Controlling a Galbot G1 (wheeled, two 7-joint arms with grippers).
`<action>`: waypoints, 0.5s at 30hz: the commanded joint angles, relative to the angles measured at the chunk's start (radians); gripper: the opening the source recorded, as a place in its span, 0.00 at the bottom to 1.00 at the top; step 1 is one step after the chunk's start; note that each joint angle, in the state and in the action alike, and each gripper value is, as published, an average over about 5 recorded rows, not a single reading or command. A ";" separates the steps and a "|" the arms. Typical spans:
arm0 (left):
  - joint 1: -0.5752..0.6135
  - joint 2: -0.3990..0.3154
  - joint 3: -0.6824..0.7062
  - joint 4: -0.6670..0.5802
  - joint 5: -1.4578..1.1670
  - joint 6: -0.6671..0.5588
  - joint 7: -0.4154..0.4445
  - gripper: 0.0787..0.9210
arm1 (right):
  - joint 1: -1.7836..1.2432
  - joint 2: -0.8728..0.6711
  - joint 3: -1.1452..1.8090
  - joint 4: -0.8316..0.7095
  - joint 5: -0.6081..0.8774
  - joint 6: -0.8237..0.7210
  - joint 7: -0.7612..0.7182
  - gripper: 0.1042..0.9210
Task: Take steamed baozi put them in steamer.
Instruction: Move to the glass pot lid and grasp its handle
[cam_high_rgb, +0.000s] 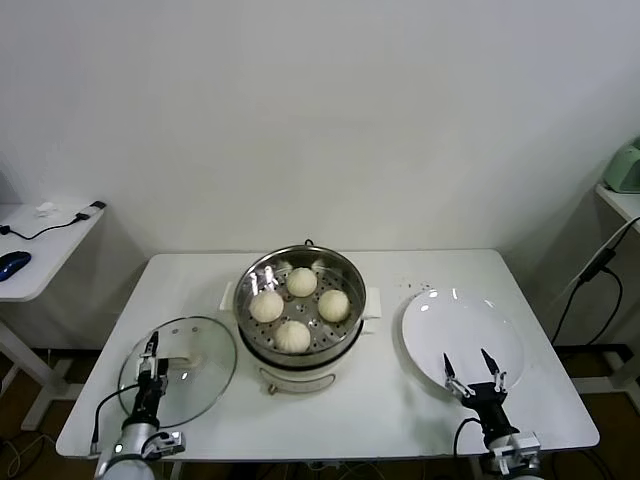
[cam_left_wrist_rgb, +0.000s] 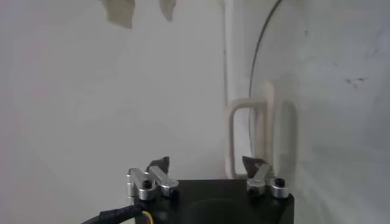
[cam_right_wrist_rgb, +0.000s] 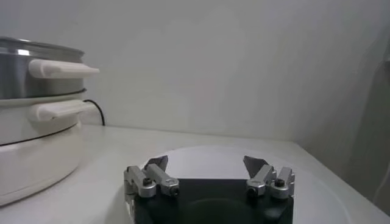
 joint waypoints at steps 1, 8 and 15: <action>-0.036 -0.003 0.005 0.057 -0.014 0.016 0.001 0.79 | -0.001 0.001 -0.001 0.005 -0.001 -0.001 0.002 0.88; -0.027 -0.025 0.007 0.052 -0.013 0.018 -0.010 0.55 | 0.003 0.006 -0.016 0.005 -0.007 -0.001 0.004 0.88; -0.022 -0.035 0.006 0.047 -0.013 0.018 -0.015 0.30 | 0.008 0.008 -0.024 0.010 -0.017 -0.001 0.007 0.88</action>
